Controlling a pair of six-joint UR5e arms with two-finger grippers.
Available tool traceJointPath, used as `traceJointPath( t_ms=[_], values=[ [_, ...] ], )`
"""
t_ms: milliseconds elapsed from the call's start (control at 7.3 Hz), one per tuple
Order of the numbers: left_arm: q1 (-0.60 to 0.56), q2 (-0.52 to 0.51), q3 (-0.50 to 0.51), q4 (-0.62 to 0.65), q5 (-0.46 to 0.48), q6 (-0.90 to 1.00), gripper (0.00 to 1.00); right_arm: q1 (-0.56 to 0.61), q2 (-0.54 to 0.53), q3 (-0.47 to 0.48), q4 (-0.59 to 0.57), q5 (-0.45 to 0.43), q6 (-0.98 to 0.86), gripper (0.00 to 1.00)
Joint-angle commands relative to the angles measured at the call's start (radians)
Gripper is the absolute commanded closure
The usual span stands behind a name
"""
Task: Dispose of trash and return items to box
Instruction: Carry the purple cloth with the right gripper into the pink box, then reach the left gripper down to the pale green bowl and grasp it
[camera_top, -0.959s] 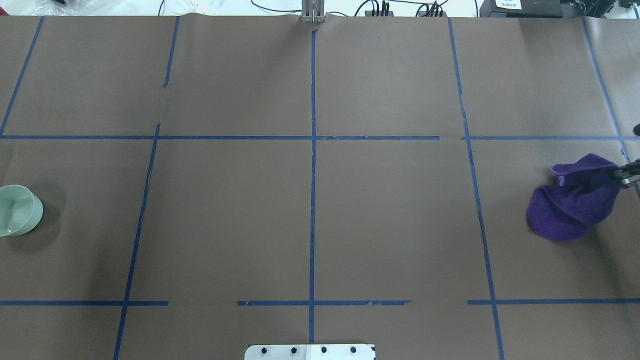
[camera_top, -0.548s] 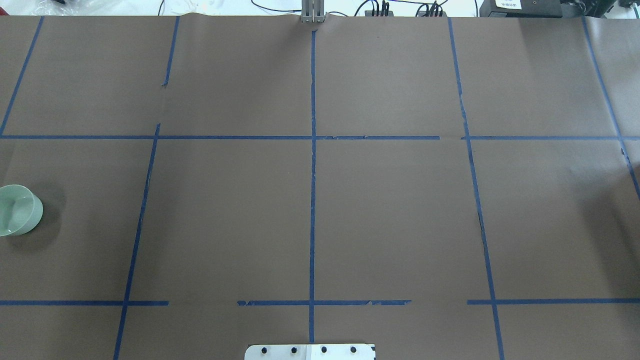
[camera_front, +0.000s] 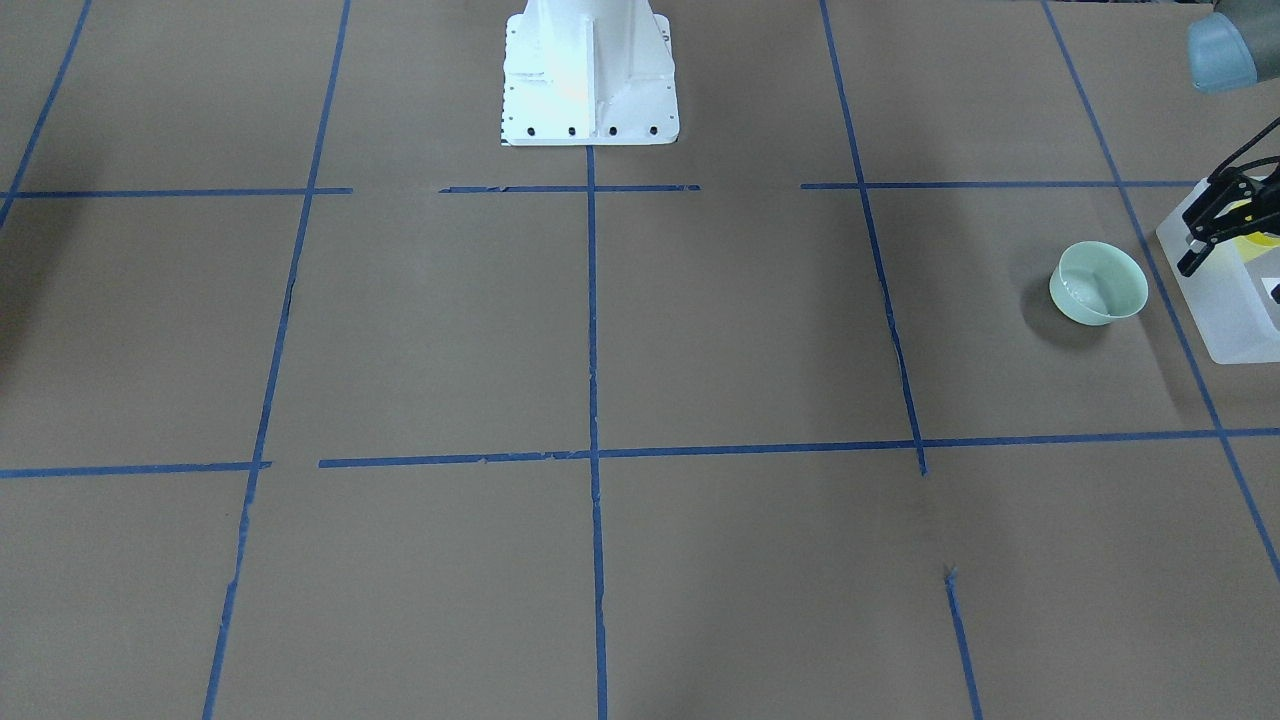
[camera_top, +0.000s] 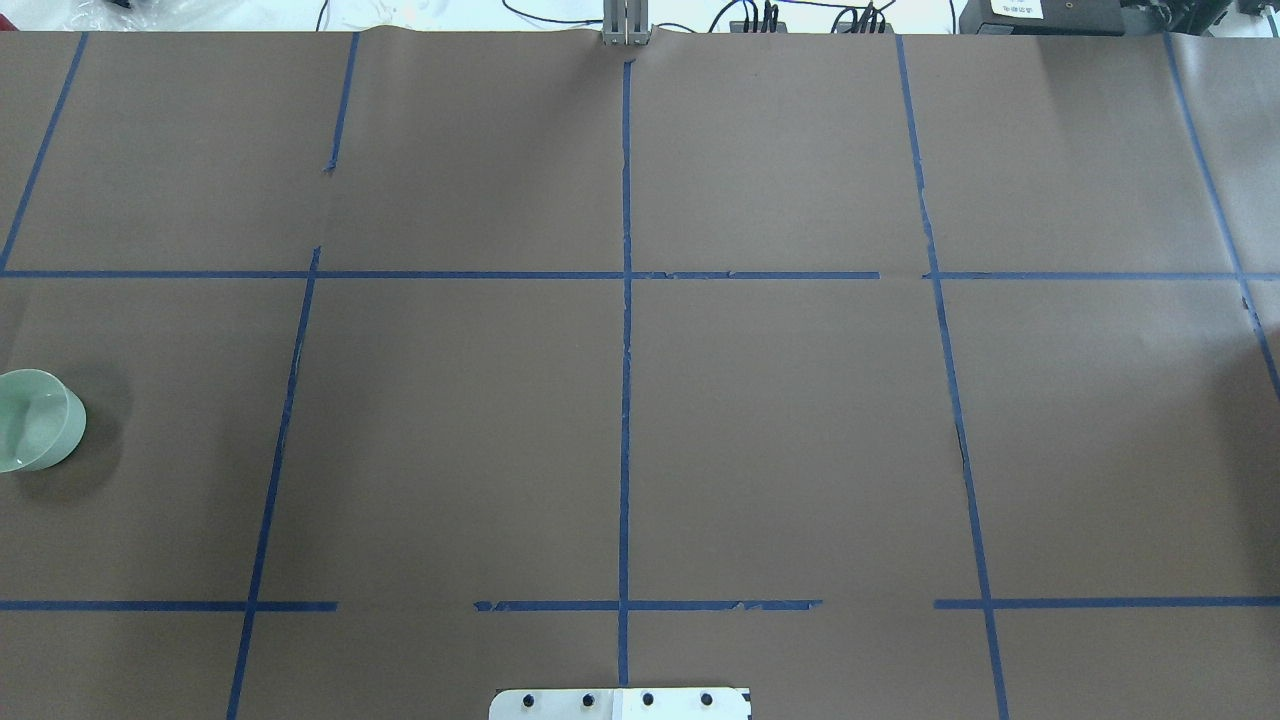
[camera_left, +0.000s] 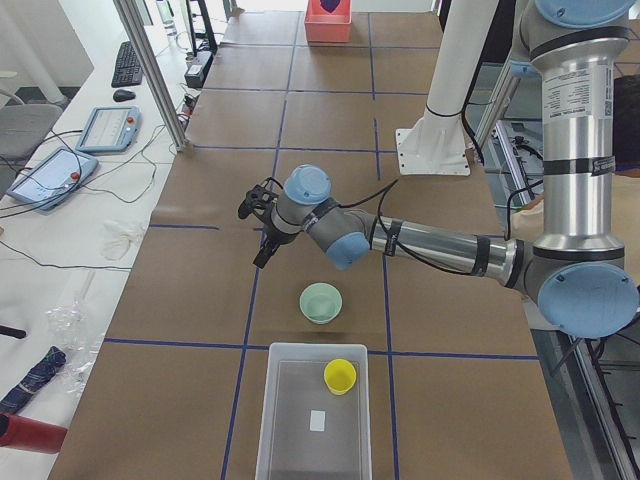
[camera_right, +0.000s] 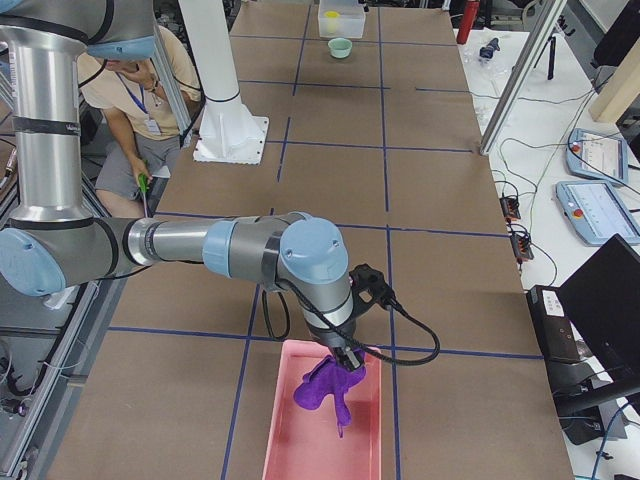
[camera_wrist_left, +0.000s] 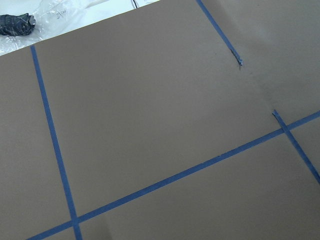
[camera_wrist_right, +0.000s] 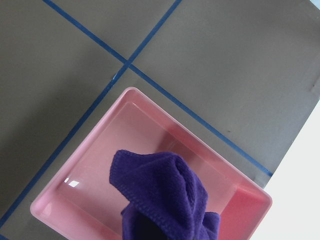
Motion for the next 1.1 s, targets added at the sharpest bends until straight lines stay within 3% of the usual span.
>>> traceJointPath(
  t_ms=[0, 137, 411, 685, 959],
  values=[
    [0.013, -0.005, -0.001, -0.002, 0.012, -0.014, 0.0, 0.006, -0.009, -0.053, 0.061, 0.051, 0.117, 0.0],
    [0.017, -0.004, -0.001, -0.004, 0.012, -0.02, 0.0, -0.011, -0.009, -0.036, 0.063, 0.12, 0.248, 0.0],
    [0.091, 0.009, 0.008, -0.048, 0.082, -0.11, 0.0, -0.113, -0.03, 0.1, 0.063, 0.145, 0.523, 0.0],
    [0.202, 0.067, 0.106, -0.289, 0.172, -0.266, 0.02, -0.196, -0.038, 0.159, 0.068, 0.145, 0.635, 0.0],
    [0.315, 0.103, 0.176, -0.421, 0.246, -0.351, 0.09, -0.21, -0.036, 0.16, 0.068, 0.145, 0.635, 0.0]
  ],
)
